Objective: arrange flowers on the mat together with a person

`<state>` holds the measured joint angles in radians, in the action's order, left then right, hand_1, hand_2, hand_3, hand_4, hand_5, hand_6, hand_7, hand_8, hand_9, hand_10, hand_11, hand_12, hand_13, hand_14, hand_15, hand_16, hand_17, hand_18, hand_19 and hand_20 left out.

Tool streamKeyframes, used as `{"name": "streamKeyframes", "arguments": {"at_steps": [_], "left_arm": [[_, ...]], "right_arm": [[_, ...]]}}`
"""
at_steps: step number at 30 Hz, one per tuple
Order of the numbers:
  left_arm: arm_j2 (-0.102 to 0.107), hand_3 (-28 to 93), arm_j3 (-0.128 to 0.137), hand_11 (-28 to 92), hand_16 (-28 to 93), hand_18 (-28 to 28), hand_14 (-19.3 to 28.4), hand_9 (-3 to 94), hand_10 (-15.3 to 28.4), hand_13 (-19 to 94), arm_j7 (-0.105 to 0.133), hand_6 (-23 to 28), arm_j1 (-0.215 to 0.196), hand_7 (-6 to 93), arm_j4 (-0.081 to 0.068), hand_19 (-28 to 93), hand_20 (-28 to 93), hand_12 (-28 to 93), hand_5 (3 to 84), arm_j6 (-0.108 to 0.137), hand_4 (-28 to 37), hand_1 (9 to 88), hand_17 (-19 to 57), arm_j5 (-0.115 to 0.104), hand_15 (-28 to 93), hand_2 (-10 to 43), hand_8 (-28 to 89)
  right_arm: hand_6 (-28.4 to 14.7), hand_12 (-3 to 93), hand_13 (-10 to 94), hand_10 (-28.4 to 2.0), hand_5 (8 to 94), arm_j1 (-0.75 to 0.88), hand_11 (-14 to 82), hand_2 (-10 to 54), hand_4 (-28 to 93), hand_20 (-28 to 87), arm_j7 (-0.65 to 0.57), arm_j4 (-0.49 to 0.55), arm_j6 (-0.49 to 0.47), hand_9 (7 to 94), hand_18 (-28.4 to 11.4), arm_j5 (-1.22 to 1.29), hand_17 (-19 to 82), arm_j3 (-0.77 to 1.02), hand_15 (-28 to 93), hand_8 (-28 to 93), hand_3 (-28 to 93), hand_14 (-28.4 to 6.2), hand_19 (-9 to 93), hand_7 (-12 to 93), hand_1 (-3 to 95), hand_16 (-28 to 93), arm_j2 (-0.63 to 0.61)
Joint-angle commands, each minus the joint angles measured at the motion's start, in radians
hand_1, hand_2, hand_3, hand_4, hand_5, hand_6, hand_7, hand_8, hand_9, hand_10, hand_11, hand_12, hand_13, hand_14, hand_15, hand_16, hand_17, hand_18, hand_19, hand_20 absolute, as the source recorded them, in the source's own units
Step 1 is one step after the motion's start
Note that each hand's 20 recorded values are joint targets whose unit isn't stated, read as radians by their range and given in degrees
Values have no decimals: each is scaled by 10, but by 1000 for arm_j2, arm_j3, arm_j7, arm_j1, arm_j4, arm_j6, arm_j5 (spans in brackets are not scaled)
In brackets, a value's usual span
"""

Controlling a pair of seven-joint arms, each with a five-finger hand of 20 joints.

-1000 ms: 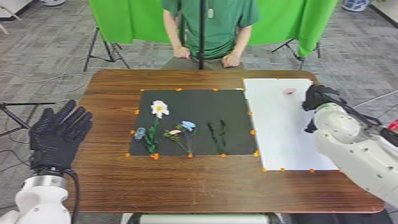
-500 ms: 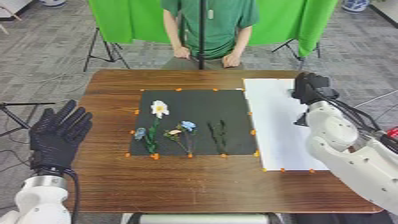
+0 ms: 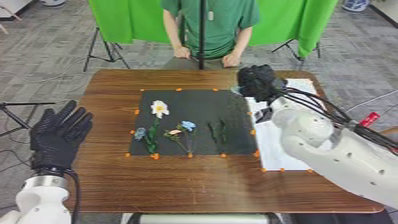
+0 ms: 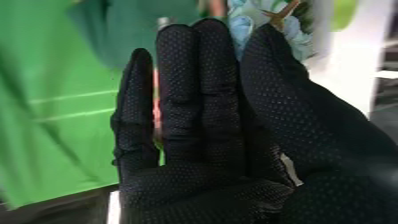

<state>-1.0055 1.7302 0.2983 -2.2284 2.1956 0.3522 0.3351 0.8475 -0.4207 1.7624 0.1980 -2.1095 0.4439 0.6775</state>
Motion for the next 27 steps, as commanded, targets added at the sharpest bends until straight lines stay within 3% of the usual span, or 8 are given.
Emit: {"name": "streamKeyframes", "arguments": {"at_steps": [1, 7, 15, 18, 27], "left_arm": [[2, 717, 7, 202, -81, 136, 153, 341, 159, 250, 6, 93, -24, 118, -3, 343, 91, 80, 416, 8, -283, 226, -58, -5, 306, 179, -89], [1, 718, 8, 202, -82, 136, 151, 342, 157, 252, 10, 93, -22, 118, -3, 343, 90, 79, 417, 10, -283, 227, -57, -17, 304, 181, -90], [1, 718, 14, 203, -82, 136, 148, 344, 159, 255, 5, 94, -18, 118, -5, 344, 91, 80, 419, 8, -283, 225, -57, -10, 304, 182, -90], [-2, 717, 18, 202, -83, 135, 147, 345, 159, 255, -10, 94, -16, 117, -13, 344, 91, 78, 420, -21, -283, 226, -56, -3, 302, 182, -90], [1, 715, 15, 198, -81, 136, 147, 341, 157, 253, -19, 93, -7, 116, -17, 342, 89, 80, 417, -29, -283, 226, -57, -3, 295, 182, -89]], "right_arm": [[10, 478, 568, -87, 579, -96, 182, -70, -283, 253, 68, -32, -44, 720, -178, -25, 234, -140, 444, -14, 704, -53, 666, 489, 557, 413, 28], [12, 476, 570, -86, 576, -136, 181, -72, -283, 254, 41, -54, -55, 718, -177, -7, 234, -214, 437, -20, 705, -50, 665, 492, 558, 417, 53], [11, 475, 575, -86, 578, -158, 182, -77, -283, 258, 3, -90, -45, 718, -181, -24, 237, -279, 435, -21, 705, -47, 671, 491, 564, 422, 92], [9, 476, 573, -85, 578, -136, 181, -77, -283, 258, -12, -100, -72, 717, -181, -8, 236, -253, 434, -24, 701, -49, 671, 486, 566, 425, 116], [4, 455, 552, -86, 568, -97, 162, -81, -283, 257, -22, -101, -96, 701, -184, -29, 224, -231, 439, -48, 706, -56, 669, 445, 560, 414, 130]]}}
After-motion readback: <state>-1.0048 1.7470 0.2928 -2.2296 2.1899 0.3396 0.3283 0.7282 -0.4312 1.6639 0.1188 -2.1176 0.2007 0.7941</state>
